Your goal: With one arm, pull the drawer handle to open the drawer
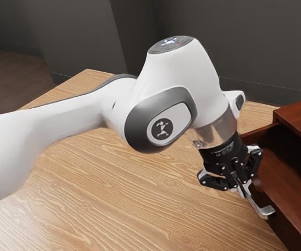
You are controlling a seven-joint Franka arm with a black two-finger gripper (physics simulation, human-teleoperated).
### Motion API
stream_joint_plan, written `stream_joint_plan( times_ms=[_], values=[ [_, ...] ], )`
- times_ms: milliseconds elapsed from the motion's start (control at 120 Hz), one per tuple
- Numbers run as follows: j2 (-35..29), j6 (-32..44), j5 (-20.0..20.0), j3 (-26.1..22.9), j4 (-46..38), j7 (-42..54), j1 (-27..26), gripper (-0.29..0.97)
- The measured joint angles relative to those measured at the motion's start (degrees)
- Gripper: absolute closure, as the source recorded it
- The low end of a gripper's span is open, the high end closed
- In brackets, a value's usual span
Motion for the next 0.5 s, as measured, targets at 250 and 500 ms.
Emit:
stream_joint_plan(
  times_ms=[250,500],
  values=[
    [-2.84,1.44,-0.84,0.4,-4.1,0.05,0.14,0.79],
    [-5.14,2.02,-1.45,0.92,-6.82,0.06,0.06,0.79]
  ],
)
